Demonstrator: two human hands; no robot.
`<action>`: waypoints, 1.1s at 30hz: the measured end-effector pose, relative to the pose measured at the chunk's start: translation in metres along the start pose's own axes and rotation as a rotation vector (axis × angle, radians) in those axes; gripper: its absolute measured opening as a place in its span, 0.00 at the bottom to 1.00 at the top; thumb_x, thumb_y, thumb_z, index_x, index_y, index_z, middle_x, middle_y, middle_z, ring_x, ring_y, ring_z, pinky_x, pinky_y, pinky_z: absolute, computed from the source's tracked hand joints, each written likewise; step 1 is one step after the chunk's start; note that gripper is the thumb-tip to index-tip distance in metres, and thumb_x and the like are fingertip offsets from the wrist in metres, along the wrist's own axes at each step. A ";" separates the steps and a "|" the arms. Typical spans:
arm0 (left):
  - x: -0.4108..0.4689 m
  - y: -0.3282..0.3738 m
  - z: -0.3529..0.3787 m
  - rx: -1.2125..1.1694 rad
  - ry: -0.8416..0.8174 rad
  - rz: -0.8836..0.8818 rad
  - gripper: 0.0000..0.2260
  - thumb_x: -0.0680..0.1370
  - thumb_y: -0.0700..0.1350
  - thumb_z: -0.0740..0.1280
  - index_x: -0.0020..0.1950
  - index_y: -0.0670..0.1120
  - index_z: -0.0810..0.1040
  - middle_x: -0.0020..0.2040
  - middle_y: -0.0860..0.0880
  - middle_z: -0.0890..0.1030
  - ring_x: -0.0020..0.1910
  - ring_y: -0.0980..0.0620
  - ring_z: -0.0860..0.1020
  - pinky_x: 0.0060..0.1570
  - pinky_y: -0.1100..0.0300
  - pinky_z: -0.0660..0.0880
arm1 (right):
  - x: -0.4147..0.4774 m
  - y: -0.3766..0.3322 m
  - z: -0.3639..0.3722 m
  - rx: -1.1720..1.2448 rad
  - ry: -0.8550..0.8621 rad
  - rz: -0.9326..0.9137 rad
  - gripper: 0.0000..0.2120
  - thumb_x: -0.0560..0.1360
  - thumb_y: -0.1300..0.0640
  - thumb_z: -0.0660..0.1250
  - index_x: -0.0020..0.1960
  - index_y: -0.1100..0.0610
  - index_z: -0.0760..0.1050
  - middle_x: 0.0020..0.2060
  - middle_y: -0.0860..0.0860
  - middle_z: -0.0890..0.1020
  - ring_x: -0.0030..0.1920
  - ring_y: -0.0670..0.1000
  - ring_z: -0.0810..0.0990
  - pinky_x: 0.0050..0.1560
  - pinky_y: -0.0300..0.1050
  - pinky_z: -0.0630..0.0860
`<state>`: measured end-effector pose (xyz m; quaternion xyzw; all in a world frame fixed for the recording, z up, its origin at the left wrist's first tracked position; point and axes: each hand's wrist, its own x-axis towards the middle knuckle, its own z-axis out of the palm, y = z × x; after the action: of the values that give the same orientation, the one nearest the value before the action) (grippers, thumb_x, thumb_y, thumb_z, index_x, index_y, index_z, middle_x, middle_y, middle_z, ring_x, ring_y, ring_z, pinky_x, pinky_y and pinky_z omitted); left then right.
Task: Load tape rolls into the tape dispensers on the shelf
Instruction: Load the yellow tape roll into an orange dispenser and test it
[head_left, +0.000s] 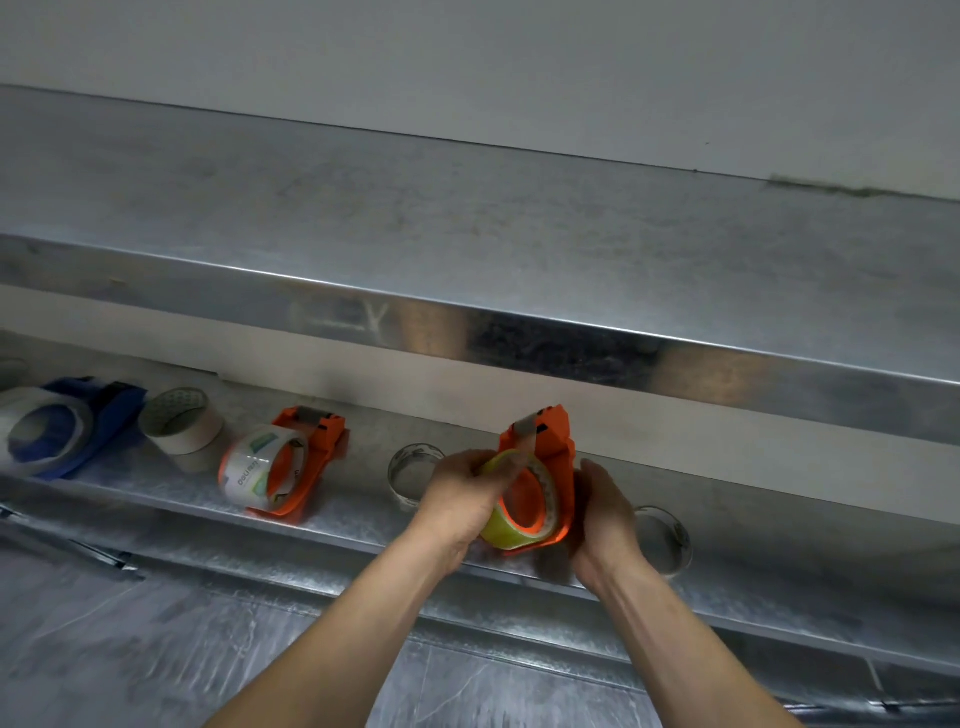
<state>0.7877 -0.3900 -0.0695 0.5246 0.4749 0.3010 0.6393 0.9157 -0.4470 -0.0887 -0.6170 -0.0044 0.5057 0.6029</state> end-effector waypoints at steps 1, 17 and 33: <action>-0.002 0.003 0.001 0.029 0.009 -0.003 0.13 0.76 0.51 0.71 0.41 0.42 0.83 0.36 0.50 0.85 0.37 0.53 0.82 0.38 0.61 0.76 | -0.001 0.003 -0.001 0.039 -0.051 0.047 0.20 0.80 0.50 0.57 0.51 0.64 0.80 0.49 0.66 0.84 0.43 0.62 0.83 0.42 0.55 0.81; 0.005 0.005 0.022 0.119 -0.090 -0.180 0.14 0.67 0.36 0.62 0.48 0.44 0.83 0.45 0.37 0.84 0.47 0.37 0.83 0.48 0.41 0.80 | 0.022 0.033 -0.003 -0.152 -0.007 -0.001 0.09 0.77 0.67 0.63 0.54 0.62 0.79 0.42 0.64 0.85 0.38 0.64 0.86 0.34 0.54 0.81; 0.016 -0.006 0.016 0.193 -0.139 -0.253 0.13 0.72 0.31 0.64 0.50 0.44 0.81 0.43 0.42 0.84 0.40 0.47 0.82 0.39 0.55 0.80 | 0.041 0.038 -0.008 -0.790 0.092 -0.132 0.08 0.72 0.54 0.65 0.41 0.55 0.81 0.37 0.53 0.86 0.39 0.55 0.85 0.45 0.54 0.83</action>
<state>0.8073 -0.3836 -0.0796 0.5389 0.5185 0.1343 0.6501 0.9175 -0.4381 -0.1441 -0.8215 -0.2112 0.3973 0.3502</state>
